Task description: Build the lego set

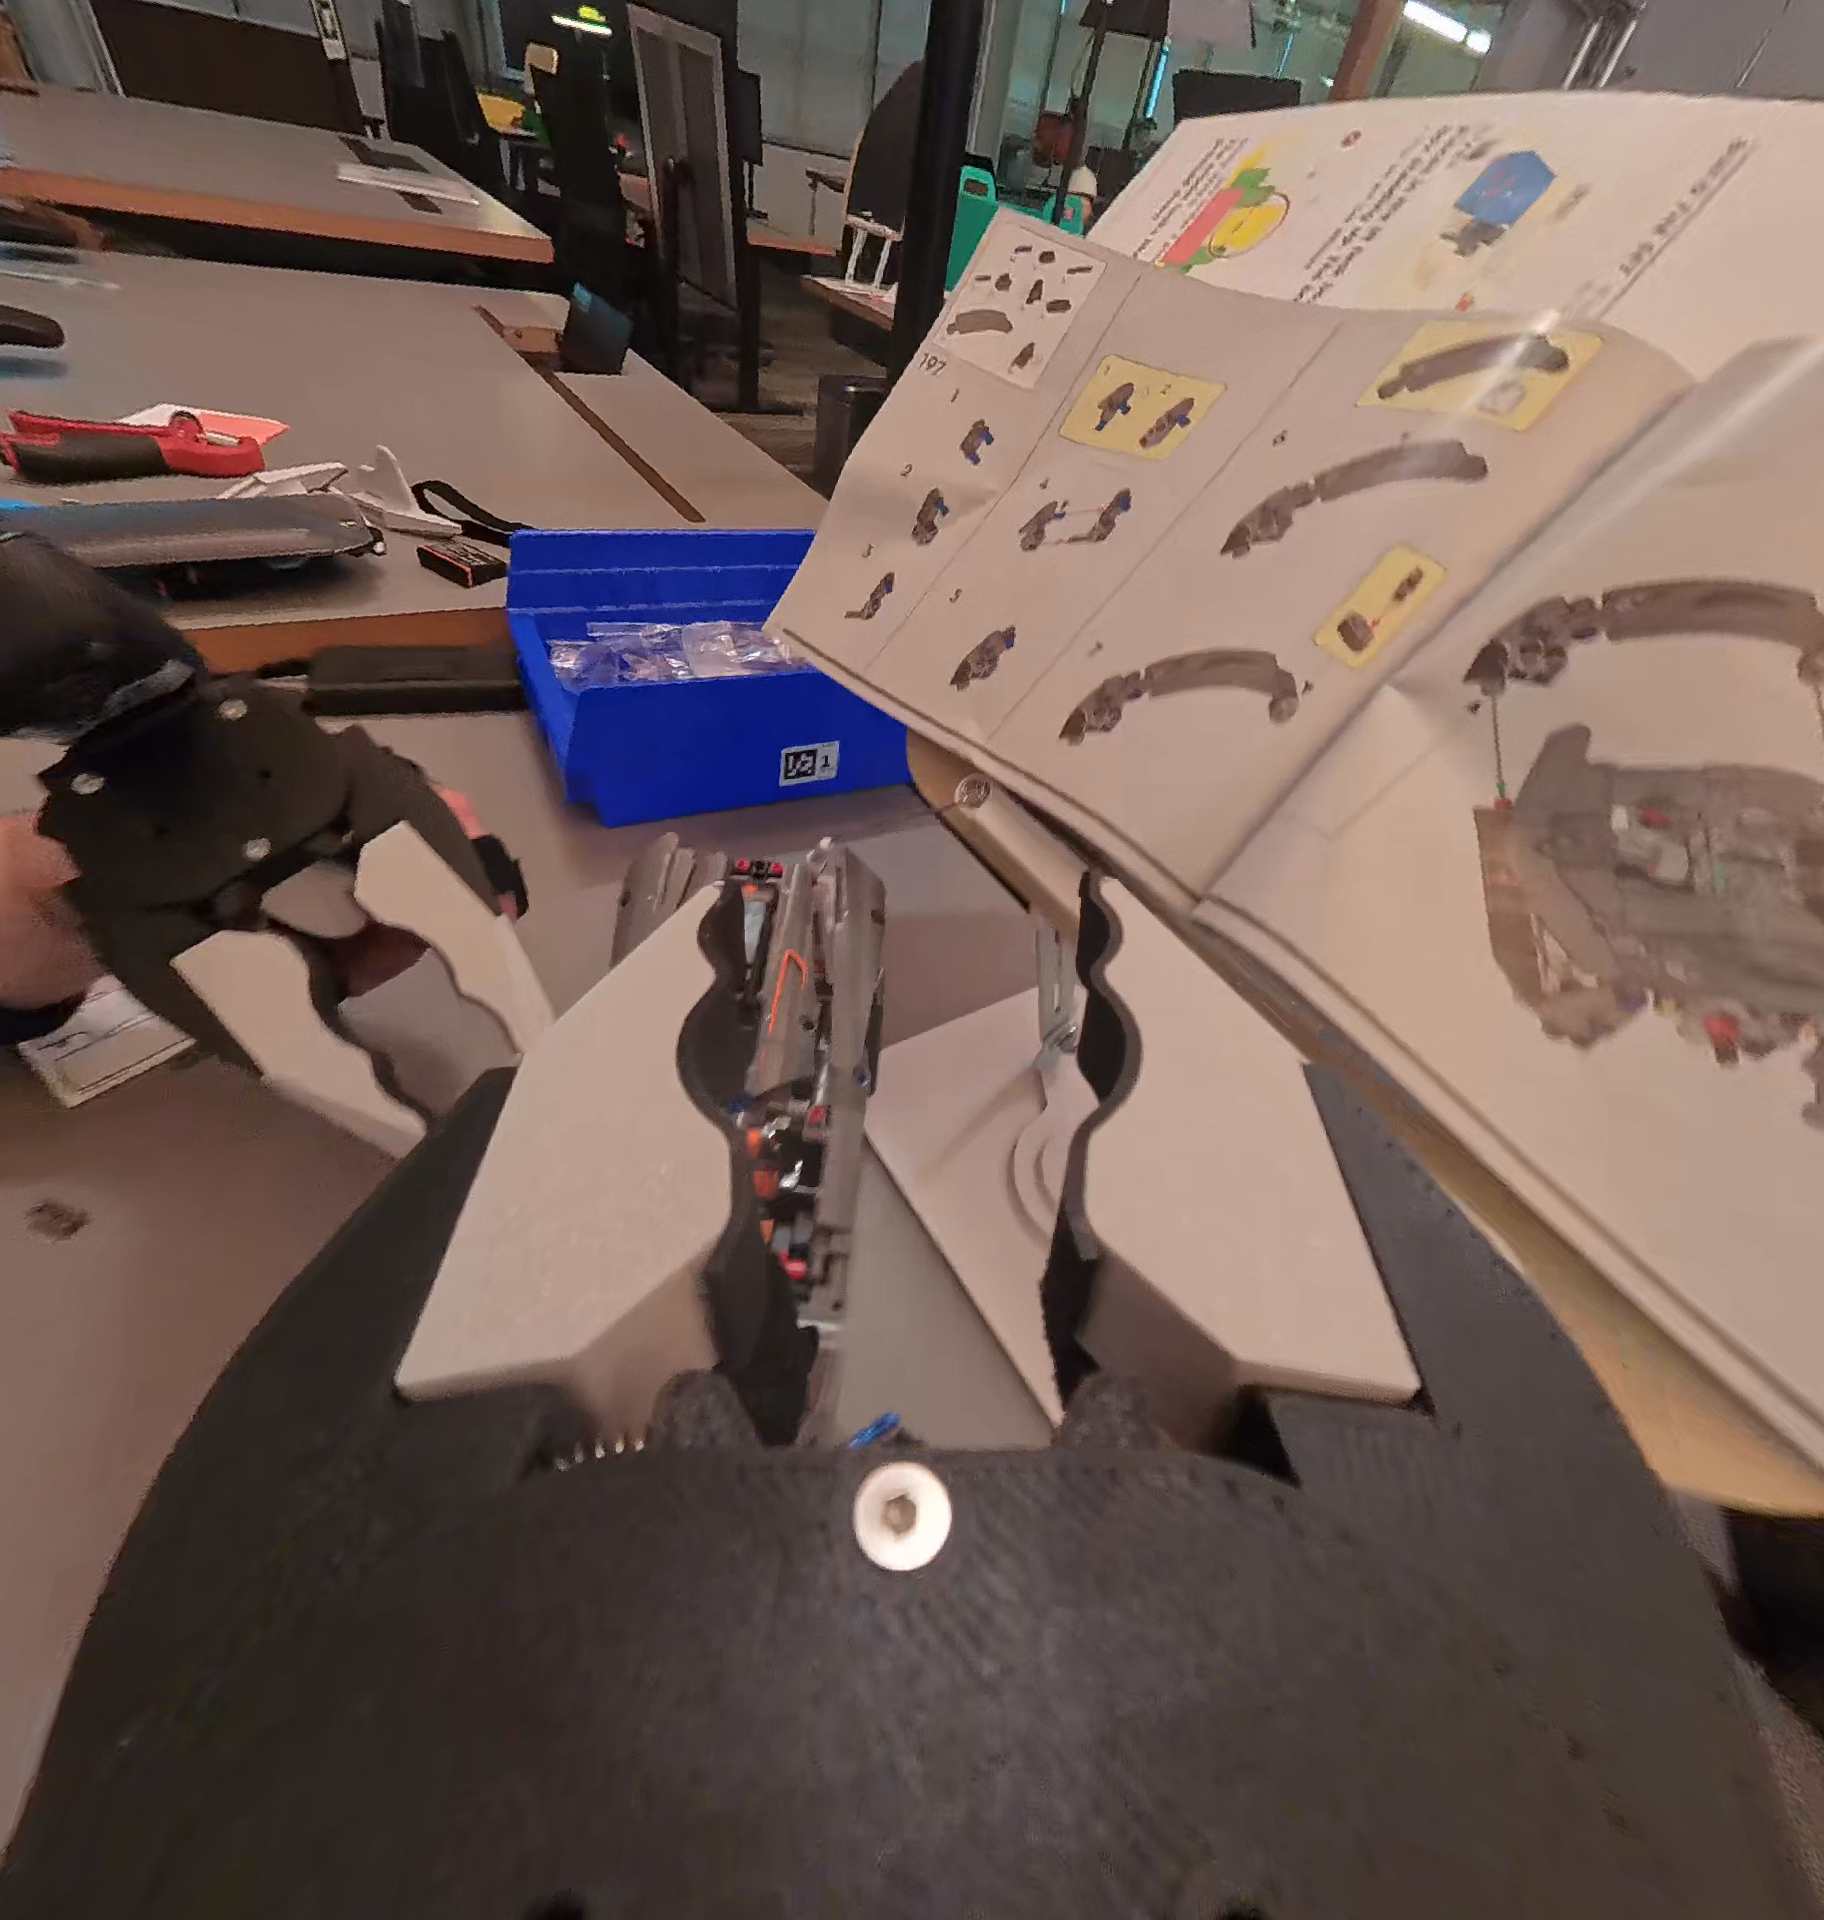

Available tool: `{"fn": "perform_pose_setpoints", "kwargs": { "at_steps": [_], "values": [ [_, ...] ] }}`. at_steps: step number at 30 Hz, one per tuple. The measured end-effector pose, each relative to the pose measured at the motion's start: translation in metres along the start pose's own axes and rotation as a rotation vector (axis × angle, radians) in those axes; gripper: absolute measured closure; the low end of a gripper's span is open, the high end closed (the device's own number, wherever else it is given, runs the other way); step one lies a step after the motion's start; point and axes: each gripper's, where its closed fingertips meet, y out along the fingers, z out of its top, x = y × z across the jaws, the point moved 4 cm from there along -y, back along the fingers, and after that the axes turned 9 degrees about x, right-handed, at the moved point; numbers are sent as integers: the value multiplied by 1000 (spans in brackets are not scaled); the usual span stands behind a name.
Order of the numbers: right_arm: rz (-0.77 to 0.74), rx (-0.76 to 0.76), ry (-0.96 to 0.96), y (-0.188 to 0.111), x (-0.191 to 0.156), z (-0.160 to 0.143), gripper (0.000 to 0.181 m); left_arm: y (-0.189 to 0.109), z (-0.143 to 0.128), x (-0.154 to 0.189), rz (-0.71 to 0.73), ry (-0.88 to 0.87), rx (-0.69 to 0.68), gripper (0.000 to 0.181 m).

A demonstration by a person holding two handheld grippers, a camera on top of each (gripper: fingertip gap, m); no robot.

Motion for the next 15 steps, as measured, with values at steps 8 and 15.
{"fn": "perform_pose_setpoints", "kwargs": {
  "at_steps": [8, 15],
  "values": [
    [140, -108, -4, -38, -48, -42, 134, -4, 12, 8, -48, 3, 48, 148],
    [343, -174, 103, -44, -98, -92, 141, 5, 9, 17, -85, 10, 20, 146]
  ]
}}
